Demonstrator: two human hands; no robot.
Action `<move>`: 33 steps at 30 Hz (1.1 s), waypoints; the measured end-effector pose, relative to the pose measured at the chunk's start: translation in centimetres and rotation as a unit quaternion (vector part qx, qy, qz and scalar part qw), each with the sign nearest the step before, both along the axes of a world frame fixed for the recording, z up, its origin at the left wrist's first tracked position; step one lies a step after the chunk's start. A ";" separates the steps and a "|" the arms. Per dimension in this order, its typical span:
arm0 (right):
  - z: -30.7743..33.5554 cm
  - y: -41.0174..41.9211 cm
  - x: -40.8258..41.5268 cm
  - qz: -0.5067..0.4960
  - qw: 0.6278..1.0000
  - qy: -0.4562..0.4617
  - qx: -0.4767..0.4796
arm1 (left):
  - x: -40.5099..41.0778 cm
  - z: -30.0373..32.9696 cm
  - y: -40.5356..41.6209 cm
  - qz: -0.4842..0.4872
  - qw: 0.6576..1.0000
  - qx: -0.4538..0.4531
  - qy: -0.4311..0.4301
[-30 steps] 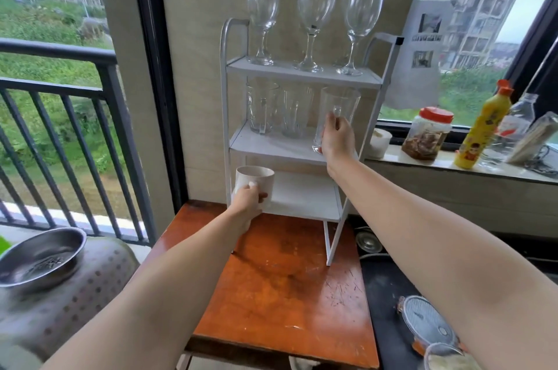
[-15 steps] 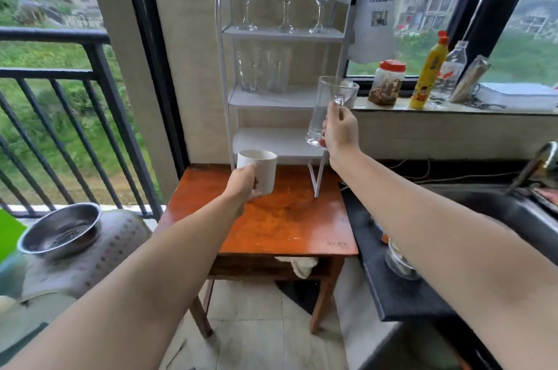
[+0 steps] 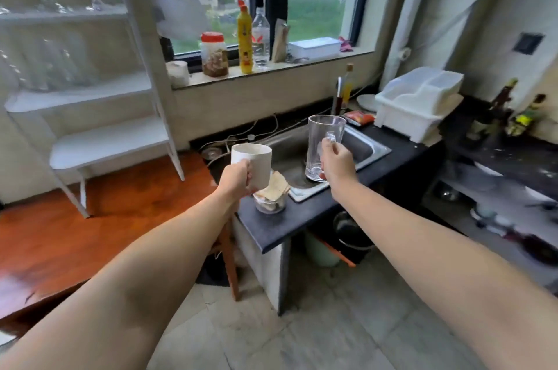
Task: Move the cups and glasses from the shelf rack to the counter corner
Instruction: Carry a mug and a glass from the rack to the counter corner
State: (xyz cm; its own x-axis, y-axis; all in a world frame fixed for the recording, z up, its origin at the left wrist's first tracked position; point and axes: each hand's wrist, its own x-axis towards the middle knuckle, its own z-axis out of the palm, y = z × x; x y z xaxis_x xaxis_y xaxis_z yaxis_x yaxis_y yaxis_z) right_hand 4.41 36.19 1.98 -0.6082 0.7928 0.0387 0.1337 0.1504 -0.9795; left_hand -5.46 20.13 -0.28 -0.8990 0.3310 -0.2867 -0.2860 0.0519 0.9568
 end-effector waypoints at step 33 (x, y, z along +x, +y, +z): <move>-5.6 55.9 55.9 -0.469 0.878 -0.097 -0.032 | 46.4 -3.4 73.7 -0.513 0.857 -0.016 -0.038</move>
State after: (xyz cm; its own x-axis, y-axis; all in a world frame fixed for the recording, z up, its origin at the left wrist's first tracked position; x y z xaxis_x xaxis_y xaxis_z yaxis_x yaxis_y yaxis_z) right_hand 60.30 92.07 -3.61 0.3216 0.9452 -0.0556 0.3345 -0.1684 -0.9272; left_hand 40.95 93.82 -3.69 -0.1167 0.9273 -0.3556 -0.1355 0.3398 0.9307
